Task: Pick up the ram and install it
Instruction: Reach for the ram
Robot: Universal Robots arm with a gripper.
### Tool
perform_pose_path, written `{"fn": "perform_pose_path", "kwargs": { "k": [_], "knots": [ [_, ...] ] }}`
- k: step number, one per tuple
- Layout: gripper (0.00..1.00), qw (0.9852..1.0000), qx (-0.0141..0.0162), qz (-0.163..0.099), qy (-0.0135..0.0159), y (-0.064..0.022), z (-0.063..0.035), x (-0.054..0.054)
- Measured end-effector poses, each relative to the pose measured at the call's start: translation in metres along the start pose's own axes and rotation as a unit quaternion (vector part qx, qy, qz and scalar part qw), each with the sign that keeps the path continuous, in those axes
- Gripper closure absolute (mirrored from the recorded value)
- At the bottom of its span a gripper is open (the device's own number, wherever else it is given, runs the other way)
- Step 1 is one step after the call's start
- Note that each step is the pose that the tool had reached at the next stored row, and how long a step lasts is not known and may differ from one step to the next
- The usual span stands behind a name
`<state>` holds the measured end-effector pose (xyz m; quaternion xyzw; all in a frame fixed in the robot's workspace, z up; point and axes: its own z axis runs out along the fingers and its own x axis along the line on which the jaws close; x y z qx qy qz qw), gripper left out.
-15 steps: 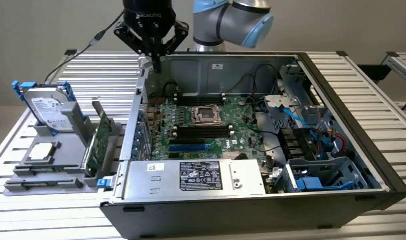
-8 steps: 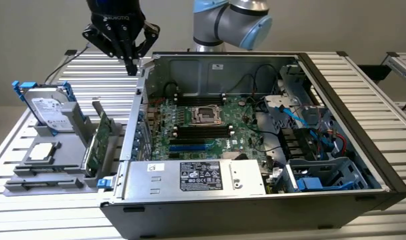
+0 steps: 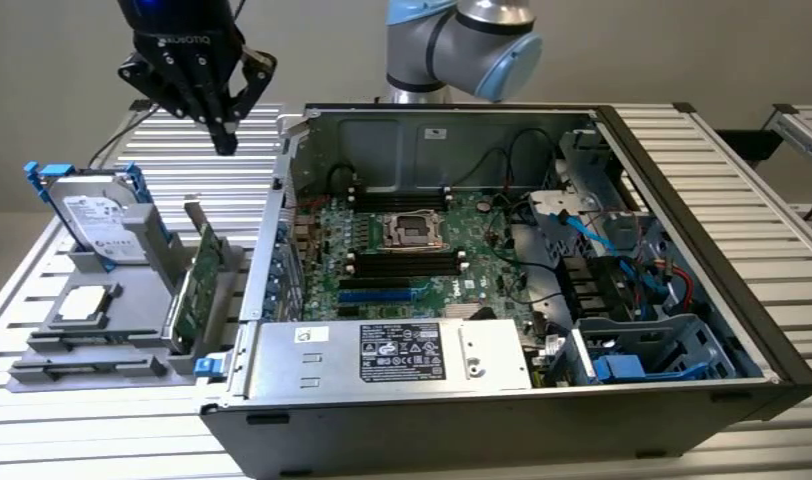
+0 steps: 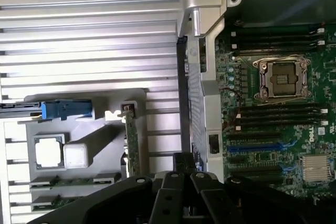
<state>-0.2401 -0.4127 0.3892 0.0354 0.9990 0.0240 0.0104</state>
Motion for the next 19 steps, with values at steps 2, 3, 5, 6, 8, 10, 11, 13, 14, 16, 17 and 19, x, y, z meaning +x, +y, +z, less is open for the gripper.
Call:
{"fn": "perform_pose_path", "kwargs": {
  "k": [2,3,5,6,8,10,11,13,14,16,17,19],
  "knots": [
    [0.89,1.0000,0.0000,0.000,0.0000,-0.0018,0.0006,0.009],
    [0.89,1.0000,0.0000,0.000,0.0000,-0.0028,0.0011,0.014],
    [0.89,1.0000,0.0000,0.000,0.0000,-0.0048,0.0027,0.023],
    [0.89,1.0000,0.0000,0.000,0.0000,-0.0059,0.0036,0.027],
    [0.89,1.0000,0.0000,0.000,0.0000,-0.0080,0.0054,0.036],
    [0.89,1.0000,0.0000,0.000,0.0001,-0.0103,0.0072,0.045],
    [0.89,1.0000,0.0000,0.000,0.0002,-0.0115,0.0082,0.049],
    [0.89,1.0000,0.0001,0.000,0.0005,-0.0141,0.0103,0.056],
    [0.89,1.0000,0.0001,0.000,0.0007,-0.0155,0.0114,0.060],
    [0.89,1.0000,0.0001,0.000,0.0015,-0.0184,0.0136,0.065],
    [0.89,1.0000,0.0002,0.000,0.0019,-0.0198,0.0147,0.068],
    [0.89,1.0000,0.0003,0.000,0.0031,-0.0228,0.0169,0.074]
  ]
}}
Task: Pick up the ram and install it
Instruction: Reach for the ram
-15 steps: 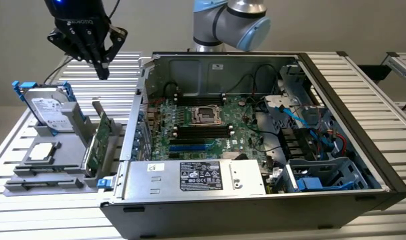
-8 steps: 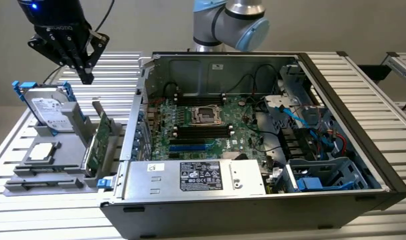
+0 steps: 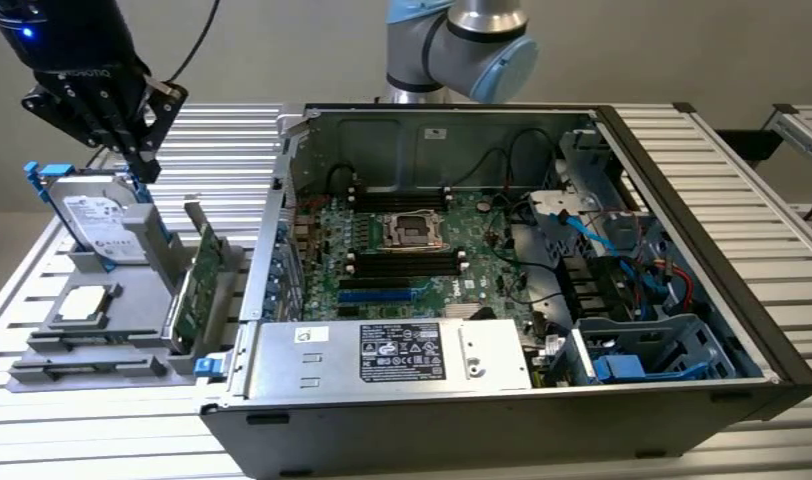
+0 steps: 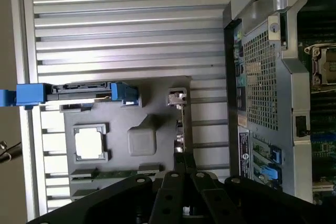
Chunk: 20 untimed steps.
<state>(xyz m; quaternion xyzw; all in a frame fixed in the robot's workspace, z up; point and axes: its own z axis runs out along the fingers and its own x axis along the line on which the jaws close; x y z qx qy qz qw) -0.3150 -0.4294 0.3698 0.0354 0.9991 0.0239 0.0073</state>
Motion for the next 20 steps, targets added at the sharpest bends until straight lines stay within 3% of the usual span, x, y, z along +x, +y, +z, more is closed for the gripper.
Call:
{"fn": "perform_pose_path", "kwargs": {
  "k": [15,20],
  "knots": [
    [0.89,1.0000,0.0010,0.000,0.0089,-0.0226,0.0159,0.039],
    [0.89,0.9999,0.0015,0.001,0.0104,-0.0333,0.0184,0.047]
  ]
}}
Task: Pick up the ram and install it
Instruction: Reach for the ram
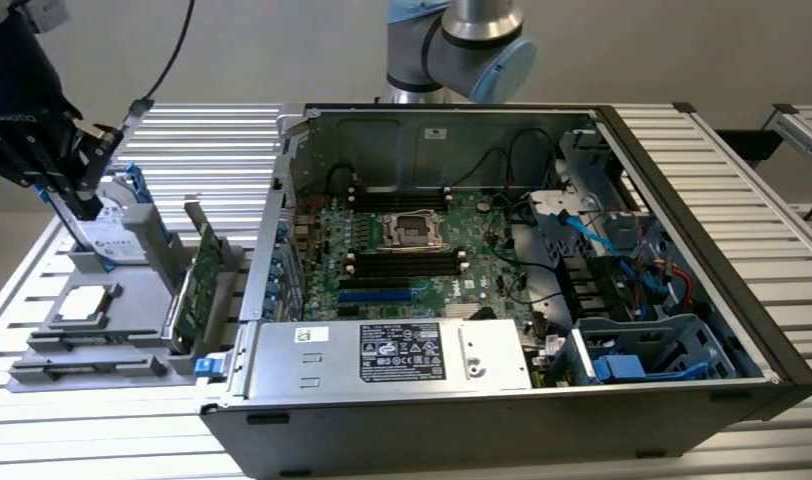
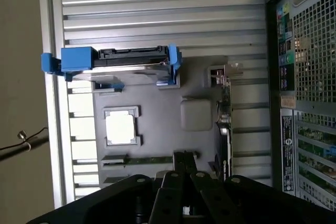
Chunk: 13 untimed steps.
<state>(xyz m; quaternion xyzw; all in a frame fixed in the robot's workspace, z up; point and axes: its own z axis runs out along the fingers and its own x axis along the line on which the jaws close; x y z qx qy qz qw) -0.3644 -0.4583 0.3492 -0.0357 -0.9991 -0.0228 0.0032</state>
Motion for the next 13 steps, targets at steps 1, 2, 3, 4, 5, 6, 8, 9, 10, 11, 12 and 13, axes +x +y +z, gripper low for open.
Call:
{"fn": "perform_pose_path", "kwargs": {
  "k": [1,2,3,4,5,6,8,9,10,11,12,13],
  "knots": [
    [0.89,1.0000,0.0001,0.000,0.0001,-0.0036,-0.0001,0.001],
    [0.89,1.0000,0.0001,0.000,0.0001,-0.0071,-0.0002,0.001],
    [0.89,1.0000,0.0003,0.000,0.0003,-0.0105,-0.0004,0.002],
    [0.89,1.0000,0.0003,0.000,0.0003,-0.0141,-0.0004,0.002],
    [0.89,1.0000,0.0003,0.000,0.0005,-0.0176,-0.0006,0.003],
    [0.89,1.0000,0.0003,0.000,0.0006,-0.0210,-0.0007,0.003],
    [0.89,1.0000,0.0003,0.000,0.0009,-0.0277,-0.0007,0.005],
    [0.89,1.0000,0.0004,0.000,0.0011,-0.0310,-0.0005,0.006],
    [0.89,1.0000,0.0004,0.000,0.0012,-0.0332,-0.0003,0.008],
    [0.89,1.0000,0.0004,0.000,0.0014,-0.0337,0.0000,0.009],
    [0.89,1.0000,0.0004,0.000,0.0014,-0.0337,-0.0001,0.009],
    [0.89,1.0000,0.0004,0.000,0.0013,-0.0337,-0.0001,0.009]
  ]
}}
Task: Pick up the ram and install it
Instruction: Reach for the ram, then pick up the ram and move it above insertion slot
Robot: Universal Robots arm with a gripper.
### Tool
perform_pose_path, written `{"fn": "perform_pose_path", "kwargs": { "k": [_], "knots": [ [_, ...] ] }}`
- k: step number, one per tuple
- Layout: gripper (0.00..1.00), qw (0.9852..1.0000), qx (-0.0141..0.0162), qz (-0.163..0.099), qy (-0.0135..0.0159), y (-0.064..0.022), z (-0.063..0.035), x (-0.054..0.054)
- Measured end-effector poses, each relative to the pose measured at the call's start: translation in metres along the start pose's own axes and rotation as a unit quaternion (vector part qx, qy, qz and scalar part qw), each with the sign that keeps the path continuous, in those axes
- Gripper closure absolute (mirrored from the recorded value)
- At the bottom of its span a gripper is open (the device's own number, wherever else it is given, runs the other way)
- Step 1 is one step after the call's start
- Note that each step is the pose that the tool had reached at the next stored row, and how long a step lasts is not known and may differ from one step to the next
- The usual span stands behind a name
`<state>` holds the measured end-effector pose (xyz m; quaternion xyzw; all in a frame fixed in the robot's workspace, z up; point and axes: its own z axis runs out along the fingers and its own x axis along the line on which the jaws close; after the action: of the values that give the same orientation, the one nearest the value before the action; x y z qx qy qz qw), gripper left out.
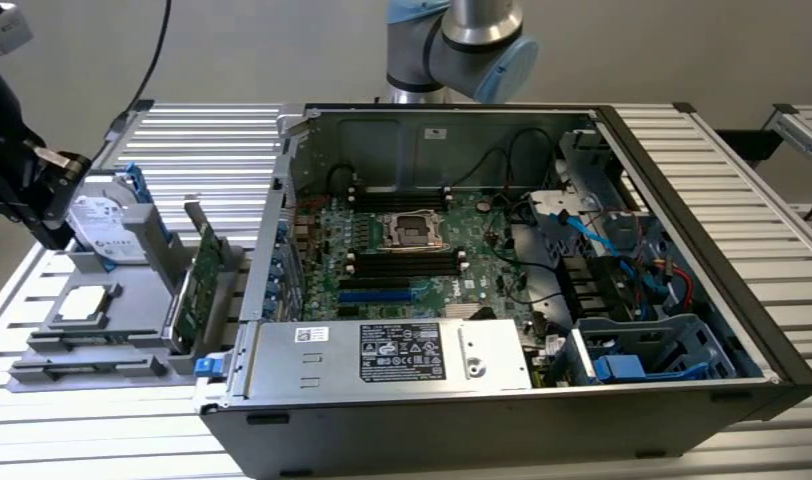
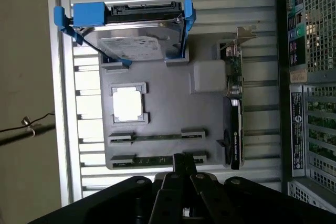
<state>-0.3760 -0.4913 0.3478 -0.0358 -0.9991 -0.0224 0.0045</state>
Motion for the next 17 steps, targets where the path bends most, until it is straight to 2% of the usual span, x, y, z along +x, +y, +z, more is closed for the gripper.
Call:
{"fn": "perform_pose_path", "kwargs": {
  "k": [15,17],
  "knots": [
    [0.89,1.0000,0.0001,0.000,0.0000,0.0000,-0.0001,0.0005],
    [0.89,1.0000,-0.0005,-0.007,-0.0002,-0.0003,0.0000,0.0020]
  ]
}}
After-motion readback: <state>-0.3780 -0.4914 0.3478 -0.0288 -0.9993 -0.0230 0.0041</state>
